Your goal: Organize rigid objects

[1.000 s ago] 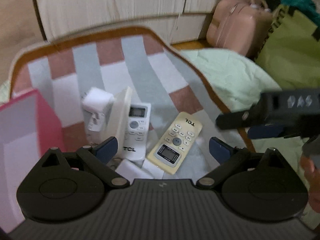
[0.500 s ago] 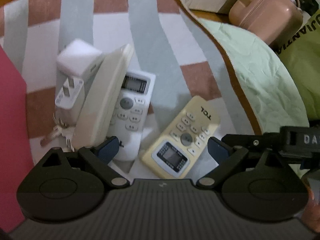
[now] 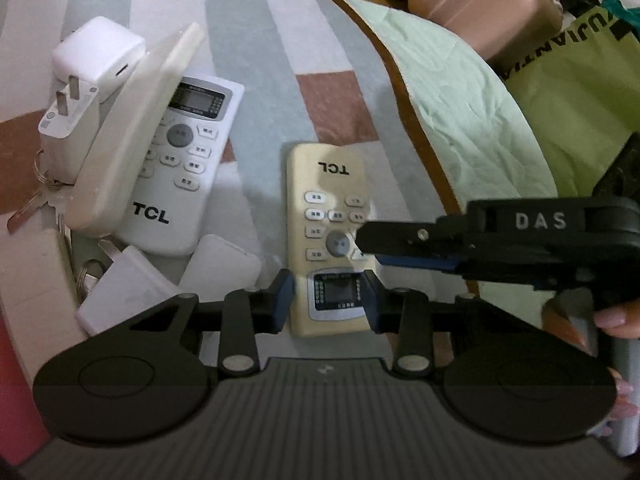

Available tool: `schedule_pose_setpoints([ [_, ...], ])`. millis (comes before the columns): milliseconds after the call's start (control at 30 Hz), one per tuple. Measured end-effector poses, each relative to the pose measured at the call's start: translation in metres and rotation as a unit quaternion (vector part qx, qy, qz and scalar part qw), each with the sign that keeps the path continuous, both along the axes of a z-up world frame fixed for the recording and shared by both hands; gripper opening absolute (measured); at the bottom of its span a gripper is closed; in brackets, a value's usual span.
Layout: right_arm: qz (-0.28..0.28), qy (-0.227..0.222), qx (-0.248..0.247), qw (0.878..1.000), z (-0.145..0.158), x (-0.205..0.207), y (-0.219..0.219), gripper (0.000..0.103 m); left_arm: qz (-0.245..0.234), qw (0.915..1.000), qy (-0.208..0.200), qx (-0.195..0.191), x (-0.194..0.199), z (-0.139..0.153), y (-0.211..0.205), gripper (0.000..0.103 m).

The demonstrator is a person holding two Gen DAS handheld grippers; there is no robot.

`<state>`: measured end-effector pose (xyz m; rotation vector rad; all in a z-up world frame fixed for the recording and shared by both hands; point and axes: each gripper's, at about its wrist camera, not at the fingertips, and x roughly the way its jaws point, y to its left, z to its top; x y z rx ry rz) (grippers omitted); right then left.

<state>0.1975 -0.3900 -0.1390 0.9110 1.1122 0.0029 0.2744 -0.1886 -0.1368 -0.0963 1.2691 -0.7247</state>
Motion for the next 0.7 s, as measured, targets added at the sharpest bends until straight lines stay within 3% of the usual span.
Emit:
schedule_pose_setpoints([
  [100,0.02,-0.004,-0.023,1.0,0.001,0.002,0.004,0.034,0.014,0.9988,-0.042,0.018,-0.006,-0.003,-0.002,0.036],
  [167,0.025,-0.003,-0.037,0.999,-0.002,0.004,0.005,0.035,0.021,0.9987,-0.046,0.005,-0.007,-0.004,-0.002,0.035],
  [267,0.014,0.0,-0.031,0.999,-0.008,0.004,0.0,0.033,0.017,0.9989,-0.043,-0.011,-0.011,-0.006,-0.002,0.026],
  [333,0.007,0.002,-0.015,1.0,-0.011,0.002,-0.003,0.039,0.011,0.9991,-0.033,-0.024,-0.015,-0.006,-0.001,0.027],
  [567,0.02,-0.003,-0.014,1.0,-0.009,0.0,-0.004,0.041,0.006,0.9966,-0.072,-0.04,-0.031,0.0,-0.002,0.027],
  [700,0.023,-0.002,-0.004,1.0,-0.011,0.0,-0.006,0.044,0.005,0.9965,-0.07,-0.045,-0.032,0.001,0.0,0.027],
])
